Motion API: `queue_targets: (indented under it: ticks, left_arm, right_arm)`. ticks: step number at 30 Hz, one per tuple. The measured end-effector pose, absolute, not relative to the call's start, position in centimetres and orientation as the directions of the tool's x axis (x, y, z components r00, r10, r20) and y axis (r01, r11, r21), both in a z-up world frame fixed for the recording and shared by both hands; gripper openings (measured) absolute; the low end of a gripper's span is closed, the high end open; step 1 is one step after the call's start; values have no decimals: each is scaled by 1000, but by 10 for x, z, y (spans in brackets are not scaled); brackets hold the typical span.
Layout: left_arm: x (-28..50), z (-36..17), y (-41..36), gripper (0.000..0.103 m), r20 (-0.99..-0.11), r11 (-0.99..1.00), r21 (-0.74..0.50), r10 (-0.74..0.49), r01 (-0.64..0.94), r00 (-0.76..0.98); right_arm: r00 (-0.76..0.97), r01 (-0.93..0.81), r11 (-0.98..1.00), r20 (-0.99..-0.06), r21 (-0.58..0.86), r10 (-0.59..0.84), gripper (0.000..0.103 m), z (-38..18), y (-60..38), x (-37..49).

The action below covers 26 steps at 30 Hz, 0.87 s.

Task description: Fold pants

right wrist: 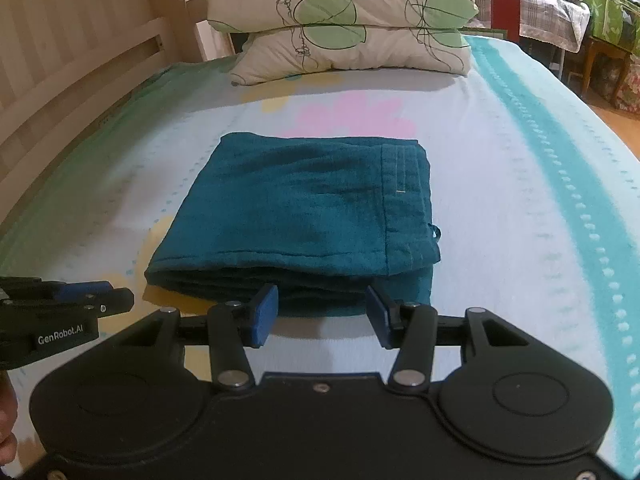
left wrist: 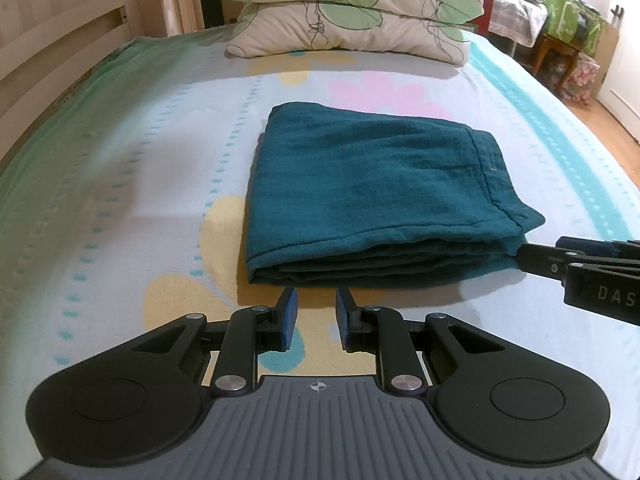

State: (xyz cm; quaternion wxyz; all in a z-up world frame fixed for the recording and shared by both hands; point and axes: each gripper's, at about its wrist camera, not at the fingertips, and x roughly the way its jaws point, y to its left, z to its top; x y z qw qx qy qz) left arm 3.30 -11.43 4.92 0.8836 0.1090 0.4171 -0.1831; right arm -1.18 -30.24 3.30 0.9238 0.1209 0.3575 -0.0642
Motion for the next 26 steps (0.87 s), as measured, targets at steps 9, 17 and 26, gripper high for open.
queue_targets:
  ticks: [9, 17, 26]
  left_arm:
    - [35, 46, -116, 20, -783, 907, 40, -232, 419, 578]
    - [36, 45, -117, 20, -781, 906, 43, -233, 422, 580]
    - [36, 44, -120, 20, -769, 901, 54, -238, 431, 594]
  right_arm:
    - [730, 205, 962, -683, 181, -27, 56, 30, -301, -9]
    - [725, 205, 961, -688, 183, -24, 56, 28, -301, -6]
    - [720, 206, 961, -694, 185, -21, 56, 24, -300, -3]
